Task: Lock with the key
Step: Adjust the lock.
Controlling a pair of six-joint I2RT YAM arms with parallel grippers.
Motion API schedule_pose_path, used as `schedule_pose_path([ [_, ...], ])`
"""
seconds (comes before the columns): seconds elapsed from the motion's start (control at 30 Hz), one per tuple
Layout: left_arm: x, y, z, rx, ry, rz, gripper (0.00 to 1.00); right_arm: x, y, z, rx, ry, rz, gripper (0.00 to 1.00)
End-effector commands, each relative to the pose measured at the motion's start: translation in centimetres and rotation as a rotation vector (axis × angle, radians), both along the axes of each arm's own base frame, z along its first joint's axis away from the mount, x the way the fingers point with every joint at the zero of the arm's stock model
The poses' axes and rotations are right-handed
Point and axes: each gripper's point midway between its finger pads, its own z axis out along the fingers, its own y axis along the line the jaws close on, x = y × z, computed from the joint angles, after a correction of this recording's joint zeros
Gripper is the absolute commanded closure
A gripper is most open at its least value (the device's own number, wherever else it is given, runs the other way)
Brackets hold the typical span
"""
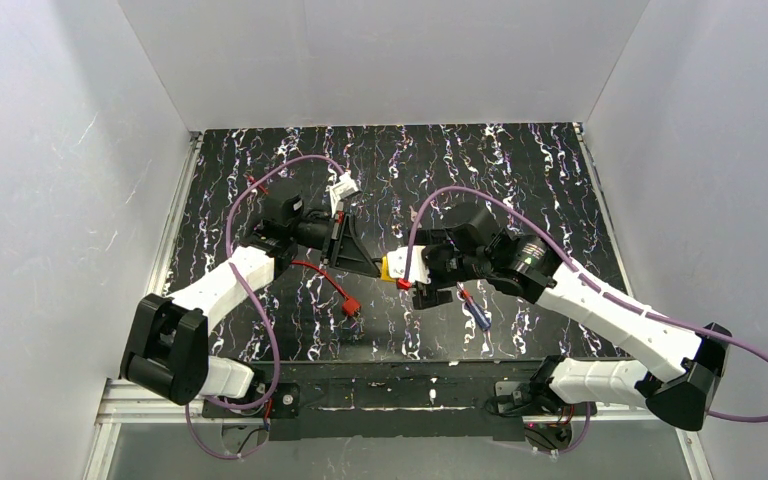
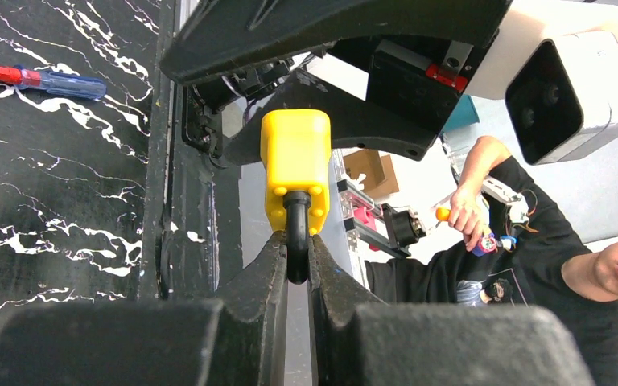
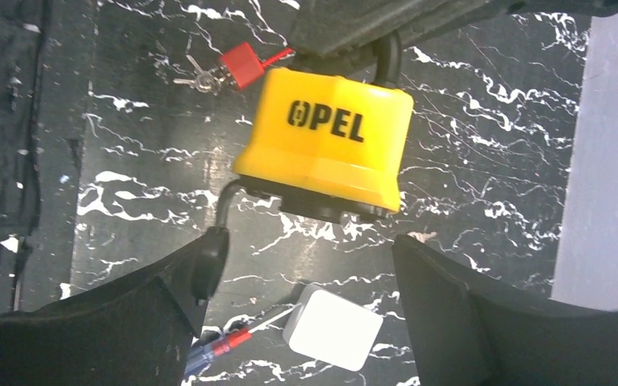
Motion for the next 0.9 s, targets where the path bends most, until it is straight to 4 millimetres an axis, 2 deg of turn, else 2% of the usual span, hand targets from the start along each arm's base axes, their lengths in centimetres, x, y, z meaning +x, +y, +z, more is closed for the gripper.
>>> schedule_pose_path([
  [0.0,-1.3,0.2,0.6,-0.032,-0.054,-0.059,1.0,1.4,-0.4,2.5,0.023,-0.128,-0.018,0.14],
  [0.37,-1.0,-0.2,0.1,-0.025,-0.044,-0.06,1.0,0.8,-0.6,3.5,0.017,-0.125,0.01,0.37],
  [0.6,-1.2,-0.4,0.0,-0.024,-0.044,-0.07,1.0,0.4,0.4,4.4,0.077,-0.048,-0.013,0.38],
  [0.87,-1.5,-0.6,0.0,-0.024,-0.044,-0.079,1.0,0.4,1.0,4.2,0.091,-0.015,-0.029,0.38],
])
